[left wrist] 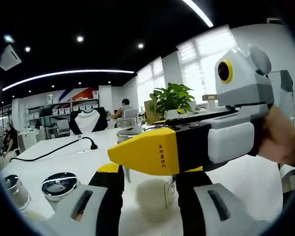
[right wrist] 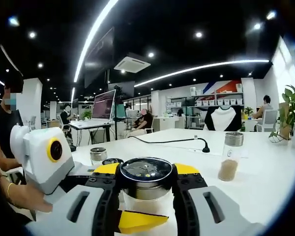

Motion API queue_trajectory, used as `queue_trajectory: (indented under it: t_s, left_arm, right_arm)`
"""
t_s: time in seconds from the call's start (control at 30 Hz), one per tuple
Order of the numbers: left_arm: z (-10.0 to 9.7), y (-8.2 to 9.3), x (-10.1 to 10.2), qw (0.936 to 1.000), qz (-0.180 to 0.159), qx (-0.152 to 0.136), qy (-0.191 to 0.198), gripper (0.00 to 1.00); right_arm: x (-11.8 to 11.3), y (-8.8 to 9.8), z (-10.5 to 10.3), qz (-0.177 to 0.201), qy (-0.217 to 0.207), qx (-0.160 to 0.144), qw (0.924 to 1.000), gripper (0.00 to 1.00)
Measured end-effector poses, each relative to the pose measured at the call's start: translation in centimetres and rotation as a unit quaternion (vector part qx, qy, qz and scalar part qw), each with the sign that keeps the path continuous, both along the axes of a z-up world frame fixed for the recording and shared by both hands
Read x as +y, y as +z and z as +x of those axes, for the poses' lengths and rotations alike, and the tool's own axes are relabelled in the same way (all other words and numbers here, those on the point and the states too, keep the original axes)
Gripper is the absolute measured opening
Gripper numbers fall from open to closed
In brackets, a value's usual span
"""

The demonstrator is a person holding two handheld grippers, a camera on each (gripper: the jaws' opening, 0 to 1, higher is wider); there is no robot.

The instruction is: Rotate the seasoning bottle until the label or dispensing opening points toward the visible target arrow and the bottle remains upright within the marked orientation range

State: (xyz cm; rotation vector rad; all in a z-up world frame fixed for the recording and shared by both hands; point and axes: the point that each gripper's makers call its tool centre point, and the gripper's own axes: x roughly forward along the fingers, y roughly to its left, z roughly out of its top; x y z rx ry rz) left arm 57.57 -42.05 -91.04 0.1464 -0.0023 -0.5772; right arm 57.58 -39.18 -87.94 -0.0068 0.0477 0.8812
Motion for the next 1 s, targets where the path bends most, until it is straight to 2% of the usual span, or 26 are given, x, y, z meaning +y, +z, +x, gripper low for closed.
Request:
queue_trajectory:
  t_s: [0.13,0.3,0.47,1.0]
  left_arm:
    - [-0.6,0.0,0.4,0.9998,0.012,-0.007,0.014,0.44]
    - [-1.6,-0.5,1.4,0.9994,0.0,0.004,0.034,0.44]
    - [-1.8,-0.9,1.9,0.9989,-0.005,0.01,0.046,0.44]
    - [-1.5,-1.8,1.0,0.9963,-0.012,0.017,0.083,0.46]
  right_arm:
    - [0.0,0.0,0.0,0.003,-0.004,0.001,1.0,0.39]
    - [0.0,0.0,0.0,0.005,-0.013,-0.001,0.9999,0.39]
    - [0.0,0.0,0.0,0.01,-0.03,-0.003,0.9995,0.39]
    - [0.0,-0.1,0.0,0.013,-0.067,-0.006,0.9977,0.39]
